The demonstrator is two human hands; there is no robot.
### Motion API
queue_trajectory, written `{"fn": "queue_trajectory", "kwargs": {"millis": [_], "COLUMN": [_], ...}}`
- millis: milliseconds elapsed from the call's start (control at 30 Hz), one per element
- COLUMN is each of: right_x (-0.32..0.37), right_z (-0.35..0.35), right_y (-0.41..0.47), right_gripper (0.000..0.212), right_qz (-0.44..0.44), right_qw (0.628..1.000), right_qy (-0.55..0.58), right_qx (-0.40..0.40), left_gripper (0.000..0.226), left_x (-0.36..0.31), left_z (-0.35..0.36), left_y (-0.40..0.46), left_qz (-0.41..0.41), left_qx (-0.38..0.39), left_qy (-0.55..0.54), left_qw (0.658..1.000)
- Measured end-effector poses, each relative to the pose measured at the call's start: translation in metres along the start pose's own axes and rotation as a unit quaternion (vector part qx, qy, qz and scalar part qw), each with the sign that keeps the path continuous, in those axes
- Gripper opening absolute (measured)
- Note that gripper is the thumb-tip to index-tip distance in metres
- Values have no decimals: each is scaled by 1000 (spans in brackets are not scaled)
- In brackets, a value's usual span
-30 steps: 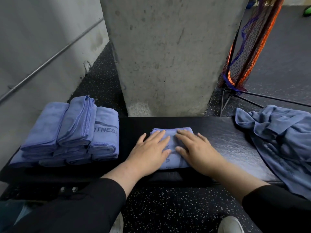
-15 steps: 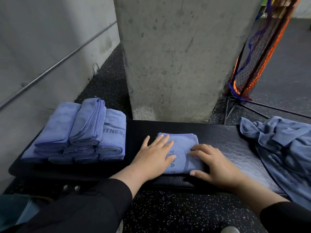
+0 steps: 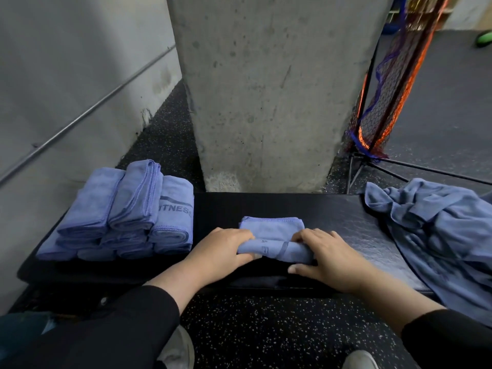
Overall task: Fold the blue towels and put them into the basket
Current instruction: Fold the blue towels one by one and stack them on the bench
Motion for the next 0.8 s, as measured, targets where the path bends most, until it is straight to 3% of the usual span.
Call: {"fn": "queue_trajectory", "kwargs": {"millis": [133, 300, 367, 467, 500, 567, 700, 800], "right_x": [0, -15, -19, -19, -16, -10, -24, -29], "right_z": [-11, -17, -15, -12, -12, -8, 19, 24], "right_y": [6, 22, 28, 37, 38, 37, 32, 34], "right_gripper": [31, 33, 38, 33, 27, 20, 69, 80], "right_qz": [49, 128, 128, 77, 49, 2, 14, 14], "right_qw": [996, 980, 979, 986, 986, 986, 998, 999], "right_qy": [63, 138, 139, 66, 34, -1, 45, 42], "right_qx": [-49, -60, -80, -134, -153, -167, -46, -10], "left_gripper": [32, 11, 28, 27, 30, 53, 73, 80], "left_x": [6, 13, 15, -9, -17, -18, -4, -3], "left_z": [-14, -20, -23, -31, -24, -3, 14, 13], "left_y": [0, 13, 20, 23, 23, 23, 23, 28], "left_qz": [-64, -127, -134, 8, 54, 63, 21, 9], "left_qx": [-13, -66, -115, -206, -185, -84, -14, -8], "left_qy": [-103, -163, -118, 52, 92, 134, 162, 164], "left_qw": [993, 976, 977, 977, 977, 985, 986, 986]}}
Point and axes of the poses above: each hand's wrist, its own y-axis towards the middle knuckle, its own z-axis out of the palm, x = y × z, the point moved 8 cm from there along y, towards the middle knuckle, and after that the axes turned 1 degree about -z, right-handed, at the moved point
